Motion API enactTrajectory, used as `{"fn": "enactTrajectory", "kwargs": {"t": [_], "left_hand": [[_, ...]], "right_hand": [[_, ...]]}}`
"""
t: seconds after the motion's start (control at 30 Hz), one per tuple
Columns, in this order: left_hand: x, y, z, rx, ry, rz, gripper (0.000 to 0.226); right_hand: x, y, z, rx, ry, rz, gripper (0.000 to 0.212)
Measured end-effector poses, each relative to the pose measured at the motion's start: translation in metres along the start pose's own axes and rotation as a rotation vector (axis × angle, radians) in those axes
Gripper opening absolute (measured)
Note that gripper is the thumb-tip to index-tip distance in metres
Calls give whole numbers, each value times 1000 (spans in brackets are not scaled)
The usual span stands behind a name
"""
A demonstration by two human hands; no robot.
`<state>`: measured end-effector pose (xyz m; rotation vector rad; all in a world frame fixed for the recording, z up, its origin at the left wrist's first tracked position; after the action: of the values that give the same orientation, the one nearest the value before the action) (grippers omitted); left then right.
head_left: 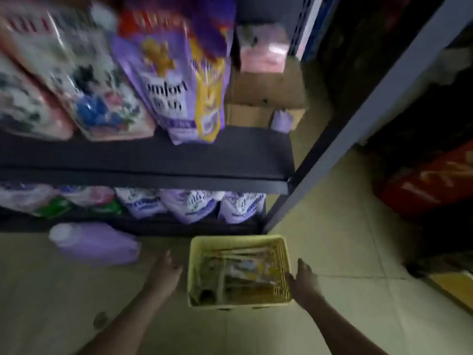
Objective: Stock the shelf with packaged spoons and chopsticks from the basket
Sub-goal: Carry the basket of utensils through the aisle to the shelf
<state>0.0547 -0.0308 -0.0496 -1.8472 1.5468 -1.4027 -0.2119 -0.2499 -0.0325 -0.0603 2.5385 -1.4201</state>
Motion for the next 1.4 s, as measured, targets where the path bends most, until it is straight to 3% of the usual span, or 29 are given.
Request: {"fn": "enactTrajectory", "kwargs": {"t": [0.1, 0.2, 0.27, 0.33, 0.5, 0.63, 0.83, 0.93, 1.03, 1.2, 1.4], "left_hand": [[-19, 47, 26, -16, -99, 41, 71], [-44, 96, 42, -155, -296, -75, 72], [-54, 119, 46, -241, -343, -157, 54], [-59, 127, 52, -221, -318, -156, 33], [-50, 93, 31, -153, -270, -236, 6], [-21, -4, -25, -3, -259, -294, 21], [22, -214, -164, 199, -310, -353, 30], [10, -305, -229, 304, -411, -505, 41], [-21, -370, -274, 320, -469, -564, 39], [-97, -461, -316, 388, -558, -636, 34], [-229, -569, -322, 488, -587, -657, 29]], "right_hand": [[11, 48, 48, -1, 65, 87, 61], [21, 82, 77, -26, 143, 244, 38], [30, 95, 93, 14, 170, 376, 26], [39, 101, 103, 16, 240, 470, 15], [27, 74, 84, -4, 228, 478, 19], [-6, -2, 19, -70, 140, 472, 13], [-93, -157, -123, -237, -79, 550, 19], [-146, -216, -195, -395, -179, 535, 42], [-218, -251, -265, -501, -334, 458, 30], [-341, -248, -362, -506, -482, 364, 24], [-483, -179, -481, -471, -633, 232, 20]]}}
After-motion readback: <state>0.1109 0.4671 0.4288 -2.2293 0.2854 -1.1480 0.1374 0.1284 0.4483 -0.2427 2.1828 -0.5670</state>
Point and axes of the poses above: each hand's wrist, its own z-axis towards the middle knuckle, its own y-axis out of the palm, x = y × z, the point moved 8 cm from there along z, towards the middle knuckle, and after that the axes turned 14 degrees about x, right-handed, at the moved point
